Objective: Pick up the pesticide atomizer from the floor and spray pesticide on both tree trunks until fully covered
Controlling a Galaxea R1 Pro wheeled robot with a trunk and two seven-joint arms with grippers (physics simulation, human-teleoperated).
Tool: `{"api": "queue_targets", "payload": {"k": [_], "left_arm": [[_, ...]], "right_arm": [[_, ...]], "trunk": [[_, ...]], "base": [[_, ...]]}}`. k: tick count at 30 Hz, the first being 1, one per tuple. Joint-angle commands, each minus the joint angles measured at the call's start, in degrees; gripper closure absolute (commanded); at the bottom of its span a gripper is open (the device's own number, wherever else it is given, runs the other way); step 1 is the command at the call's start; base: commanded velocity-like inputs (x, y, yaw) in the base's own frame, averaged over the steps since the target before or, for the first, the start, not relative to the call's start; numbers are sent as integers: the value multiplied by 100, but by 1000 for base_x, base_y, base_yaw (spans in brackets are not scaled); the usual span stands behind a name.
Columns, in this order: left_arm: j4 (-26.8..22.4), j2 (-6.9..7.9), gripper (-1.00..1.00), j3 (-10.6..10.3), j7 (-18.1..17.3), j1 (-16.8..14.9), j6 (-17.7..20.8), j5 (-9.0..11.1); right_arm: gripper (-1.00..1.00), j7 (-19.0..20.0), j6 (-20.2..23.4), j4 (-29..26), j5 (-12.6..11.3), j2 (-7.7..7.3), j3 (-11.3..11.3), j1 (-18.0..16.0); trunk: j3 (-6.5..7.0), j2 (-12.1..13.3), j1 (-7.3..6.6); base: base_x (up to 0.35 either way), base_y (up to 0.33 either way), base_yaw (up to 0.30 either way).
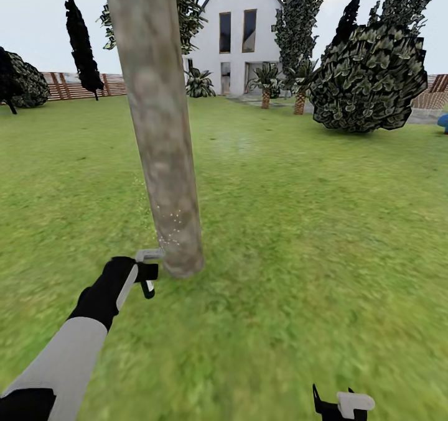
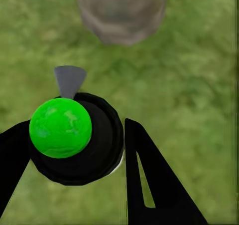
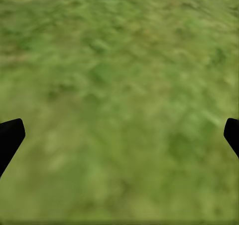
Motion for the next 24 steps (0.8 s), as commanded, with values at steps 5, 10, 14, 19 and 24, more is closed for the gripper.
{"api": "queue_targets", "payload": {"k": [5, 10, 14, 19, 24], "left_arm": [[-1, -17, 100, -262, -5, -4, 14, 3], [70, 137, 100, -253, 37, -59, 1, -41], [85, 358, 100, -245, 82, -66, 1, -45], [69, 38, 100, -276, 8, 9, 17, -2], [84, 284, 100, -199, 3, -47, 27, -5]], "right_arm": [[-100, 4, 0, 1, -1, 0, 0, 0], [-100, 5, -1, 1, 2, 0, 0, 0], [-100, 4, -1, 1, 0, 0, 0, 0], [-100, 4, 4, 2, -2, 0, 0, 0], [-100, 4, 2, 3, 2, 0, 0, 0]], "trunk": [[0, 0, 0], [0, 0, 0], [0, 0, 0], [0, 0, 0], [0, 0, 0]], "base": [[237, 60, 0], [48, 9, 0], [0, 0, 0], [0, 0, 0], [0, 0, 0]]}}
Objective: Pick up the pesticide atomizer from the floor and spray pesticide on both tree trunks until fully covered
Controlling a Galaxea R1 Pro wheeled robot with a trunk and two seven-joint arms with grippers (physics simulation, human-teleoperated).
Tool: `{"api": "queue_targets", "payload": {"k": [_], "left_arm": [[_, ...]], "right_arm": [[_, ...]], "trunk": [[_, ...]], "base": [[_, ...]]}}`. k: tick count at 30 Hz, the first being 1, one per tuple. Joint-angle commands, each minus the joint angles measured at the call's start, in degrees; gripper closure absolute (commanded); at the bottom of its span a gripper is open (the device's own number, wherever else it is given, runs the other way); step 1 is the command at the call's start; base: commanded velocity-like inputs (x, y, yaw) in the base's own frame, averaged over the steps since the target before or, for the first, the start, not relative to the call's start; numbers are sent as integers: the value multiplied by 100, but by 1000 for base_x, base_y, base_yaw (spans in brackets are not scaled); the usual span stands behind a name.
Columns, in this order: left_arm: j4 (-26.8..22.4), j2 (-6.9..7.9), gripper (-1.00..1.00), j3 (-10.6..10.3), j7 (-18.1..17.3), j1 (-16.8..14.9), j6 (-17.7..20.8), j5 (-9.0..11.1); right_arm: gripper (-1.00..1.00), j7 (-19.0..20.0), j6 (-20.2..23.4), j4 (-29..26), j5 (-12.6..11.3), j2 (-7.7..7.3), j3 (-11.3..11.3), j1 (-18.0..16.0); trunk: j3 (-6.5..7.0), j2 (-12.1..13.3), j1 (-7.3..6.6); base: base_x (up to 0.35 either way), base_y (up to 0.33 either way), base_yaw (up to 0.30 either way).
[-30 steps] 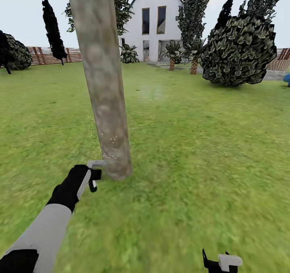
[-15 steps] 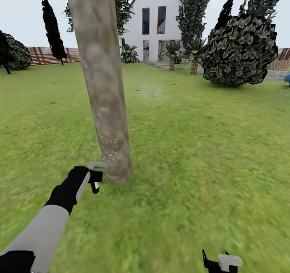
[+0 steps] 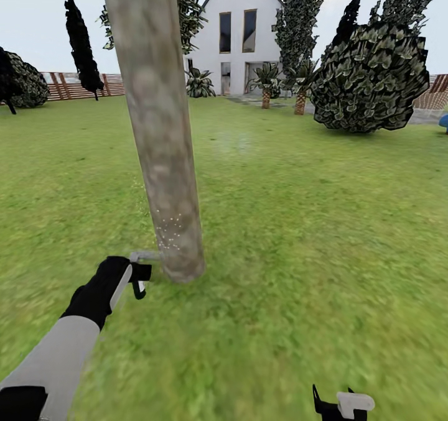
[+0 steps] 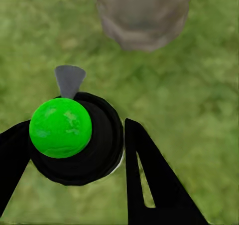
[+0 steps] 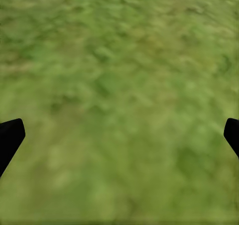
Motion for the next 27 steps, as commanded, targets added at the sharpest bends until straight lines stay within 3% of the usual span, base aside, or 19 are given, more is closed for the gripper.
{"api": "queue_targets", "payload": {"k": [1, 3, 6, 13, 17, 18, 20, 21, 24, 27], "left_arm": [[1, 140, 100, 33, -1, -15, -1, 56], [-20, 281, 100, 50, 3, -11, -1, 61], [-67, 217, 100, 16, 20, 48, -12, 48], [-101, -465, 100, -18, 18, 15, -2, 42], [-197, -466, 100, -5, 23, -35, 86, 28], [-417, -363, 100, 40, 19, -69, 426, 37], [-527, -155, 100, 134, 11, -128, 574, 63], [-558, -118, 100, 175, 10, -135, 605, 75], [-789, -225, 100, 165, 10, -127, 686, 84], [-1060, -543, 100, 139, 17, -152, 862, 63]], "right_arm": [[-100, 0, 1, -2, 1, 0, 0, 0], [-100, 0, 0, 0, 0, 0, 0, 0], [-100, 2, 0, 2, 1, 0, 0, 0], [-100, 1, 1, -2, 3, 0, 0, 0], [-100, 3, 2, 0, 1, 0, 0, 0], [-100, 2, 0, -1, -2, 0, 0, 0], [-100, 3, 1, -1, 1, 0, 0, 0], [-100, 3, 1, -1, 1, 0, 0, 0], [-100, 3, -6, 1, 3, 1, 0, 0], [-100, 2, -6, -1, 0, 1, 0, 0]], "trunk": [[0, 0, 0], [0, 0, 0], [0, 0, 0], [0, 0, 0], [0, 0, 0], [0, 0, 0], [0, 0, 0], [0, 0, 0], [0, 0, 0], [0, 0, 0]], "base": [[0, 0, 0], [0, 0, 0], [0, 0, 0], [-299, 0, 0], [-164, 0, 0], [-10, 0, 0], [-3, 0, 0], [0, 0, 0], [-86, 0, 0], [-307, 0, 0]]}}
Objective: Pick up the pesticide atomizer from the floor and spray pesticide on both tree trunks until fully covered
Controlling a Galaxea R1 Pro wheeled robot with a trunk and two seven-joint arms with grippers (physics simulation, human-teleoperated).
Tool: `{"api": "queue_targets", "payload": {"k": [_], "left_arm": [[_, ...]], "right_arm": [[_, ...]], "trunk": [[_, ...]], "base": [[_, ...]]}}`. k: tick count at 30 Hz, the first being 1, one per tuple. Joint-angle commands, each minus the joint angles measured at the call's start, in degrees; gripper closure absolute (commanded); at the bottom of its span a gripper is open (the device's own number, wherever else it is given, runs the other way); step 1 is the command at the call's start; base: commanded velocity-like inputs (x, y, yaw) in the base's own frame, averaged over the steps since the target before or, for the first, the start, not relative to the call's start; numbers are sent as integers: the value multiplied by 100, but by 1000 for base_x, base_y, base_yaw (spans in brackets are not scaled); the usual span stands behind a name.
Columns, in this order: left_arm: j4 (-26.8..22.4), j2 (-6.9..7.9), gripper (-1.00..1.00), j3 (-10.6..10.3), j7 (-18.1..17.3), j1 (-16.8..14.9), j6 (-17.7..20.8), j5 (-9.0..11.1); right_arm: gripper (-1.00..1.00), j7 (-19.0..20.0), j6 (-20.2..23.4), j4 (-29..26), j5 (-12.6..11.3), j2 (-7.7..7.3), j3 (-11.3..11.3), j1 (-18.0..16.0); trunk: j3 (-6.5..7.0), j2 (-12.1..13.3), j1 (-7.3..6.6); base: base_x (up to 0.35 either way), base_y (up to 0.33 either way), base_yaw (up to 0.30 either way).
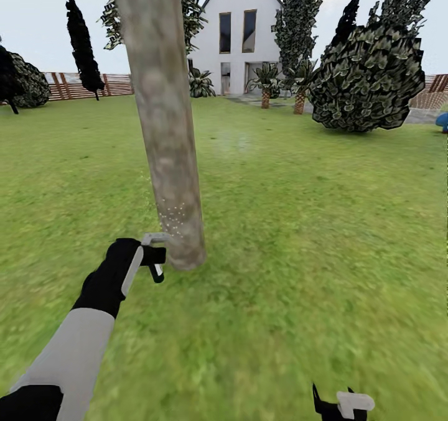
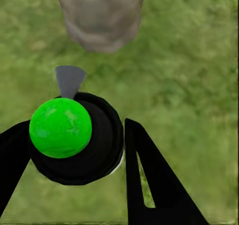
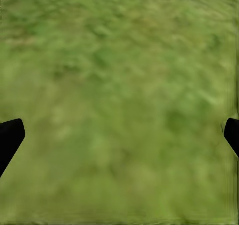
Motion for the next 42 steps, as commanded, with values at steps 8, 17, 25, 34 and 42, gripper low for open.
{"api": "queue_targets", "payload": {"k": [8, 17, 25, 34, 42], "left_arm": [[-410, 156, 100, 23, 9, -244, 272, -109], [-322, -270, 100, -23, 36, -559, 287, -85], [501, -196, 100, 32, 63, -1041, 278, -97], [536, -462, 100, 23, 63, -1075, 278, -75], [464, -147, 100, 78, 55, -1243, 287, -45]], "right_arm": [[-100, 2, -1, -2, -3, -1, 1, 0], [-100, 2, -1, -2, -4, 0, 1, 0], [-100, 2, -1, -3, -5, -1, 1, 0], [-100, 2, -1, -3, -3, -1, 1, 0], [-100, 2, 0, -3, -4, -1, 1, 0]], "trunk": [[0, 0, 0], [0, 0, 0], [0, 0, 0], [0, 0, 0], [0, 0, 0]], "base": [[-133, 0, 0], [0, 0, 0], [0, 0, 0], [0, 0, 0], [0, 0, 0]]}}
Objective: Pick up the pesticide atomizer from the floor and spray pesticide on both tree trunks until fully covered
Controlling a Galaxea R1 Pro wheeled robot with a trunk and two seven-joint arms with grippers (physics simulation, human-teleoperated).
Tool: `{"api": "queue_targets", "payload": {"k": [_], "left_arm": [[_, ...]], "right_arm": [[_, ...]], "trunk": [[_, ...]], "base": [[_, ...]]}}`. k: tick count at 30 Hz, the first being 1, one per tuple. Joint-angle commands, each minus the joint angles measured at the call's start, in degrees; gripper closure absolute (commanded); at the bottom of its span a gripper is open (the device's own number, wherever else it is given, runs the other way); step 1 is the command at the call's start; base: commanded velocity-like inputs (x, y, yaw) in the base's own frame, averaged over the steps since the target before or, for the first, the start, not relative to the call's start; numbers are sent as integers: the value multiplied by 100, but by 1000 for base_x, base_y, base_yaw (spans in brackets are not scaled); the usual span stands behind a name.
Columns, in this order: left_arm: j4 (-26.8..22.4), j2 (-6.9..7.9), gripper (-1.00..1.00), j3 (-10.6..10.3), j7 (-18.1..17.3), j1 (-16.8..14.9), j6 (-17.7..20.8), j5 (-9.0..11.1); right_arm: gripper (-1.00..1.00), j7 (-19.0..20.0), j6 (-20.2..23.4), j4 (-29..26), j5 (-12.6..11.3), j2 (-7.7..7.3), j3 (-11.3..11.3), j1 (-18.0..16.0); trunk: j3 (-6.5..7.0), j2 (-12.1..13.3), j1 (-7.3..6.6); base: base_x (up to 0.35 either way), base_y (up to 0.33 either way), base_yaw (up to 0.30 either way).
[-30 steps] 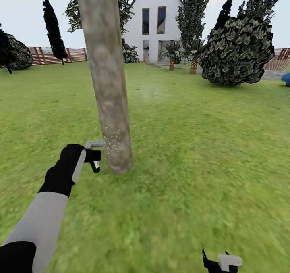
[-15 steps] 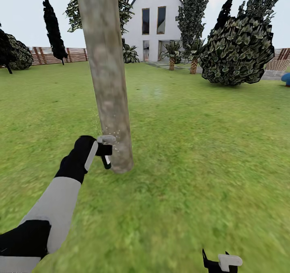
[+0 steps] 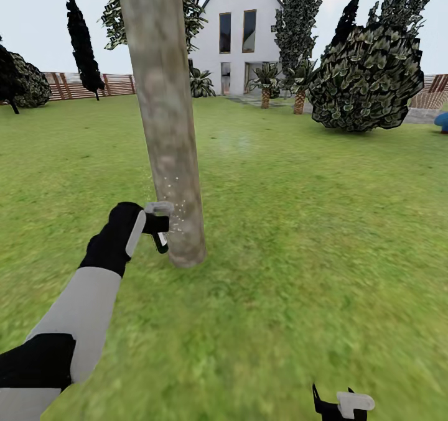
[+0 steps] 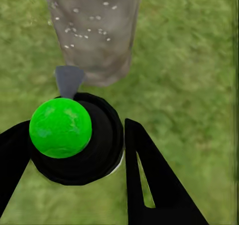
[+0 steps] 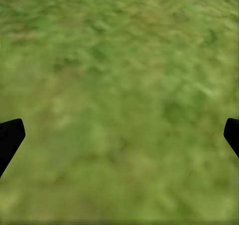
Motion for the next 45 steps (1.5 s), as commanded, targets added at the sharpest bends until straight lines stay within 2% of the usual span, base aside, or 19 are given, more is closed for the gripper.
{"api": "queue_targets", "payload": {"k": [1, 5, 7, 12, 17, 20, 23, 29, 32, 36, 39, 42, 43, 45], "left_arm": [[8, -7, 100, 5, 1, -103, 0, -8], [53, -156, 100, 3, 1, -401, 17, -3], [60, -157, 100, 8, 1, -469, 31, -6], [67, -187, 100, -6, 1, -386, 36, 3], [23, -485, 100, -12, -8, -366, 36, 4], [7, -452, 100, -9, -9, -353, 36, -5], [5, -381, 100, 1, -8, -8, 28, -54], [-14, -380, 100, -62, 130, 946, -162, -86], [-9, -380, 100, -58, 406, 1281, -705, -99], [82, -423, 100, -19, 1192, 1599, -1135, -51], [101, -421, 100, 13, 1373, 1736, -1537, -57], [114, -383, 100, 26, 1471, 2104, -1781, -53], [117, -361, 100, 67, 1475, 2286, -2064, -67], [172, -341, 100, 94, 1477, 2566, -2390, -82]], "right_arm": [[-100, 0, 0, 0, 0, 0, 0, 0], [-100, 0, 1, 0, -1, 0, 0, 0], [-100, 0, 3, 2, -1, 1, 0, 0], [-100, 0, 2, 0, 2, 2, 0, 0], [-100, 0, 0, 0, -1, 1, 0, 0], [-100, 0, -1, 0, 0, 0, 0, 1], [-100, 0, 1, 3, 6, 0, 0, 0], [-100, 0, 0, 6, 8, 6, 0, 0], [-100, 0, -1, 5, 8, 6, 0, 0], [-100, 0, -1, 5, 0, 3, 0, 0], [-100, -5, -1, 4, -1, 0, 0, 0], [-100, -9, -1, 0, -1, 0, 0, 0], [-100, -9, -1, 0, -1, 0, 0, 0], [-100, -2, -1, 0, -1, 0, 0, 0]], "trunk": [[0, 0, 0], [0, 0, 0], [0, 0, 0], [0, 0, 0], [0, 0, 0], [0, 0, 0], [0, 0, 0], [0, 0, 0], [0, 0, 0], [0, 0, 0], [0, 0, 0], [0, 0, 0], [0, 0, 0], [0, 0, 0]], "base": [[0, 0, 0], [0, 0, 0], [0, 0, 0], [0, 0, 0], [0, 0, 0], [0, 0, 0], [0, 0, 0], [0, 0, 0], [0, 0, 0], [0, 0, 0], [0, -50, 0], [17, -238, 0], [109, -261, 0], [172, -238, 0]]}}
